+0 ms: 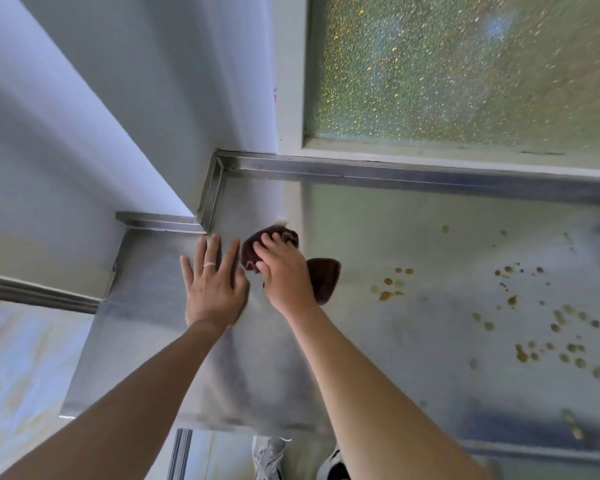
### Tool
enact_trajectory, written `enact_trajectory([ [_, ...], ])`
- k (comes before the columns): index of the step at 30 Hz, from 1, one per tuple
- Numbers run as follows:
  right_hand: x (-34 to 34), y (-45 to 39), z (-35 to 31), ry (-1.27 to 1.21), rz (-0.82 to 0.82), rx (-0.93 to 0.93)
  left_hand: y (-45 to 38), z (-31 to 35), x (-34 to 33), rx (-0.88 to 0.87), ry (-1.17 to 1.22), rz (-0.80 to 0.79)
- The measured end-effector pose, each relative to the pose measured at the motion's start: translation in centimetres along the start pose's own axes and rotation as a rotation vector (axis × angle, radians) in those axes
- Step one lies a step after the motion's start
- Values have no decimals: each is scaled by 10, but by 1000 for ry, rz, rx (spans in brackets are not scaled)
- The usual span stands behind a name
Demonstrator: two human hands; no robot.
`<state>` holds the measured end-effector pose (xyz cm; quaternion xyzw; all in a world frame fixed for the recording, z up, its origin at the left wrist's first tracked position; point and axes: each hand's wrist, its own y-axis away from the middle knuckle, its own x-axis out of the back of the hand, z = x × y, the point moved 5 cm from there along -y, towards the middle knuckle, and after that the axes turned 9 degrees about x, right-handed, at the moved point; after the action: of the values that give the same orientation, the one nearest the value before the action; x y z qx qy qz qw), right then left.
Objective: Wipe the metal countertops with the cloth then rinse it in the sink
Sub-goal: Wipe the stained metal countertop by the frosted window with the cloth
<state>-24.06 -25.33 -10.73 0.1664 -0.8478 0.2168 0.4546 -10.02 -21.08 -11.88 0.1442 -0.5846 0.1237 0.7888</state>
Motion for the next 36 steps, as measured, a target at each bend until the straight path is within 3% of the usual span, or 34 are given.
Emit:
enact_trajectory([
  [5, -6, 90, -67, 16, 17, -55, 30, -12, 2, -44, 72, -64],
  [8, 4, 142, -76, 35, 2, 21, 58, -9, 0, -82, 64, -55],
  [12, 41, 177, -11, 227, 4, 27, 66, -1, -7, -81, 15, -48],
  [18, 105, 163, 134, 335, 79, -303, 67, -2, -9, -89, 9, -45],
  [21, 110, 144, 140, 290, 102, -509, 68, -1, -7, -92, -9, -54],
  [24, 85, 158, 73, 253, 160, -395, 74, 2, -5, -87, -10, -76],
  [27, 54, 199, -17, 165, 44, -219, 85, 22, -8, -44, 16, -90],
  [29, 46, 211, -37, 198, -18, -134, 87, 44, -14, -92, 1, -105],
  [32, 52, 197, -9, 299, -100, -18, 77, 77, -24, -159, -25, -112],
  [36, 73, 154, 69, 283, 14, -24, 68, 96, -37, -78, -16, -116],
])
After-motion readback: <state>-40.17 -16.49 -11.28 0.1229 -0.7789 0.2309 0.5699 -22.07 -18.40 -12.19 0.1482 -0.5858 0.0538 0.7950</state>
